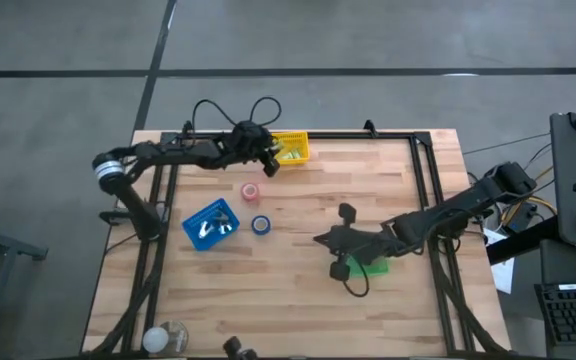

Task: Pick and place Stapler, Stapler remover, tape
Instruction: Put the green staple into the yellow bin

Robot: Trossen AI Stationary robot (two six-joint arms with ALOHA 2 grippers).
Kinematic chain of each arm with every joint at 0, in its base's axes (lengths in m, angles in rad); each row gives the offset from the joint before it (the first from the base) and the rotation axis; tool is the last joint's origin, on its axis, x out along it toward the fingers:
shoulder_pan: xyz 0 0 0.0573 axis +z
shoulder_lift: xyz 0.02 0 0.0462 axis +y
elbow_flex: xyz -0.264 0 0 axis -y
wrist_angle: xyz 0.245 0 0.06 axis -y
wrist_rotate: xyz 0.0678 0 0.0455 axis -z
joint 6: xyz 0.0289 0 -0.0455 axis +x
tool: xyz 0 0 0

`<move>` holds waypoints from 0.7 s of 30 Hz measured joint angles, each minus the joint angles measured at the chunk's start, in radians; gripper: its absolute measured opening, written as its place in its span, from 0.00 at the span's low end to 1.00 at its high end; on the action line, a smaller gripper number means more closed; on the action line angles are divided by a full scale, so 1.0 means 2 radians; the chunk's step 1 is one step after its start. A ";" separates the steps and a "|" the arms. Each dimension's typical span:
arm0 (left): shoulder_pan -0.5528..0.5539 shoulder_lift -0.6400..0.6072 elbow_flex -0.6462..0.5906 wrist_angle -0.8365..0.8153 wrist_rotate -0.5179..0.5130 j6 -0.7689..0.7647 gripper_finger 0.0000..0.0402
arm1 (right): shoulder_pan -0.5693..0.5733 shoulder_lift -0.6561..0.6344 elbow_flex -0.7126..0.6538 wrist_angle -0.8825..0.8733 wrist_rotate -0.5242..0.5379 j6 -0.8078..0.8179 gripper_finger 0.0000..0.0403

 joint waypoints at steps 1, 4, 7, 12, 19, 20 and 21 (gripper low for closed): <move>0.002 0.011 0.008 0.000 0.000 -0.001 0.33 | 0.000 -0.006 -0.004 0.004 0.007 0.004 0.02; 0.004 0.041 0.032 0.000 -0.001 -0.011 0.34 | 0.002 -0.020 -0.020 0.007 0.020 0.017 0.02; 0.006 0.067 0.054 -0.005 0.000 -0.013 0.35 | 0.003 -0.035 -0.038 0.018 0.022 0.020 0.02; 0.009 0.104 0.090 -0.048 0.002 -0.031 0.35 | 0.003 -0.061 -0.067 0.023 0.022 0.035 0.02; 0.009 0.123 0.116 -0.089 0.002 -0.037 0.35 | 0.003 -0.088 -0.084 0.024 0.022 0.033 0.02; 0.009 0.121 0.116 -0.092 0.002 -0.033 0.35 | 0.003 -0.089 -0.084 0.025 0.022 0.032 0.02; 0.009 0.120 0.119 -0.092 0.004 -0.031 0.36 | 0.003 -0.090 -0.084 0.024 0.022 0.030 0.02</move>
